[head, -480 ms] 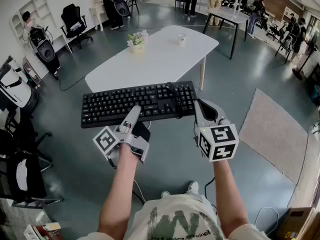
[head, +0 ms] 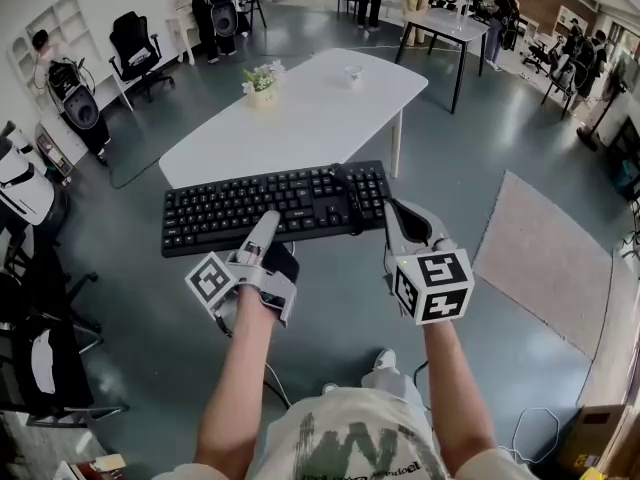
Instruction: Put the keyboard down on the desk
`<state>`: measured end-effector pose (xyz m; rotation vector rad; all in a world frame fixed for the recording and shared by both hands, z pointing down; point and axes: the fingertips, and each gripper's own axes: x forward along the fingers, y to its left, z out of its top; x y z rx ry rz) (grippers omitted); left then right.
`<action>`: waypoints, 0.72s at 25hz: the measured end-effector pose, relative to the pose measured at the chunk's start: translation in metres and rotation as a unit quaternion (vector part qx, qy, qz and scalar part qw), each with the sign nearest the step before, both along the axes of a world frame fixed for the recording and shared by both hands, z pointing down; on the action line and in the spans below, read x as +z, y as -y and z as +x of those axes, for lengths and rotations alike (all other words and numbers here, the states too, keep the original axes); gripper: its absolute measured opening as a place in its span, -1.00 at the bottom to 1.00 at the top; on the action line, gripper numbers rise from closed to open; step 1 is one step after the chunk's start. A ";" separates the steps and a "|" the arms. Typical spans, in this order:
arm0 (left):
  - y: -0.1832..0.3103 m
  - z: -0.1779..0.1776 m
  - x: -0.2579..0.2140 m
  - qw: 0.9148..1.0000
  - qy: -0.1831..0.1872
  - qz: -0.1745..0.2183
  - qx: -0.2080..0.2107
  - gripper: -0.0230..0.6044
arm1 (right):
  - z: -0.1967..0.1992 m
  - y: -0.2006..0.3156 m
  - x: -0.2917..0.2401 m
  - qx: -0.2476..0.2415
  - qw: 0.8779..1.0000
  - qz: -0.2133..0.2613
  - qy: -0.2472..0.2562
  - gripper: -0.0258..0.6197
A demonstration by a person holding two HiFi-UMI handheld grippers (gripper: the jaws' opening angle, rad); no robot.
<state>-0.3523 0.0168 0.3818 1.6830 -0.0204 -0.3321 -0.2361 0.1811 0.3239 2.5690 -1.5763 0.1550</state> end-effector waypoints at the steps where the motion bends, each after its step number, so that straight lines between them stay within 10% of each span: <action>1: 0.000 0.005 0.000 1.000 0.000 -0.002 0.001 -0.65 | 0.004 0.000 0.001 0.002 1.000 0.000 0.001 -0.92; 18: 0.005 0.141 0.011 1.000 0.014 -0.004 -0.004 -0.64 | 0.142 0.015 0.013 -0.013 1.000 0.002 0.016 -0.92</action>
